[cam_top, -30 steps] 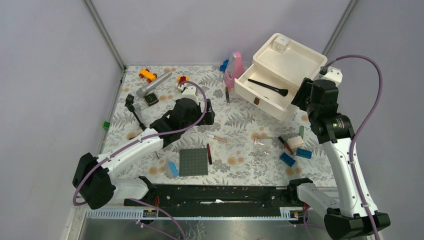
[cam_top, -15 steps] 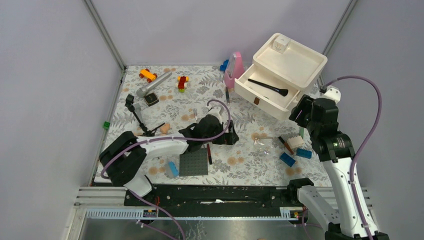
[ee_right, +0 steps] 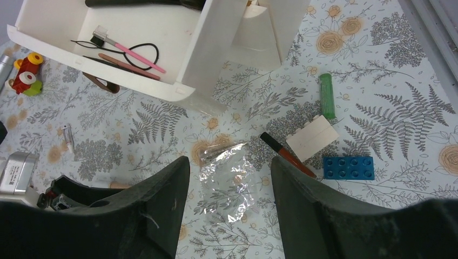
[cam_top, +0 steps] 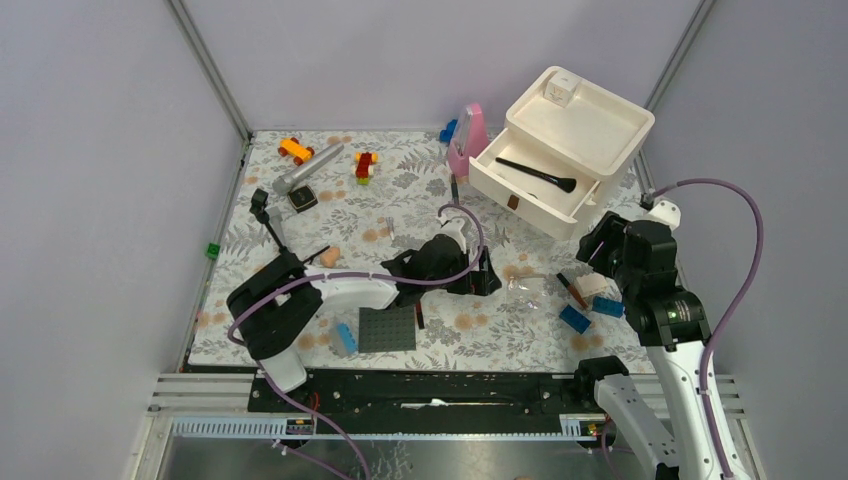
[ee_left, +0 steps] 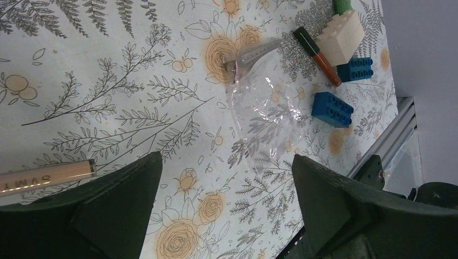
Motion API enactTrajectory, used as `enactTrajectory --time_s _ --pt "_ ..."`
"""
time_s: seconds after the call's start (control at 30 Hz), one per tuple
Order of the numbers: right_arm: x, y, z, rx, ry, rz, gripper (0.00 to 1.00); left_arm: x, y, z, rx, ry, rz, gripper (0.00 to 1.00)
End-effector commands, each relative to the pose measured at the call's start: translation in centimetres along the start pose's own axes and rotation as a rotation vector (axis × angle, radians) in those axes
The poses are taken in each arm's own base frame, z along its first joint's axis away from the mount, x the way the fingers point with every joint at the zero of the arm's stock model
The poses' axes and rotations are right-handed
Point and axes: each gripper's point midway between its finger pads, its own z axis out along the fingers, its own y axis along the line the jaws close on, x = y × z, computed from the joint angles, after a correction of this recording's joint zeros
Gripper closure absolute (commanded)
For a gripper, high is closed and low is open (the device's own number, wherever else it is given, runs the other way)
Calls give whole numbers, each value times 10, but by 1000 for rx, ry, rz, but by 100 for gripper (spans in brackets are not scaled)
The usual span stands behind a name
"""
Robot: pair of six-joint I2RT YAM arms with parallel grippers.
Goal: Organize the makeup
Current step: Close the drawer in the storage box.
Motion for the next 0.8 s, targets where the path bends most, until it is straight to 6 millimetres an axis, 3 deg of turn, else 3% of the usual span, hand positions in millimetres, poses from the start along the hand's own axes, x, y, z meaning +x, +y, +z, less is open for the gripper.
enactTrajectory --time_s 0.0,0.37,0.5,0.63,0.77 --pt "-4 2 -2 -4 -9 16 36 -22 -29 5 86 -63 -9 1" --pt "38 1 8 -41 81 73 43 3 -38 28 92 0 14 4" --pt "43 -4 9 -23 83 70 43 10 -36 34 80 18 13 5" --pt "24 -8 6 12 12 80 42 9 -32 31 57 5 27 7" --pt "-22 -3 6 52 -88 56 38 -11 -30 17 33 -79 84 5"
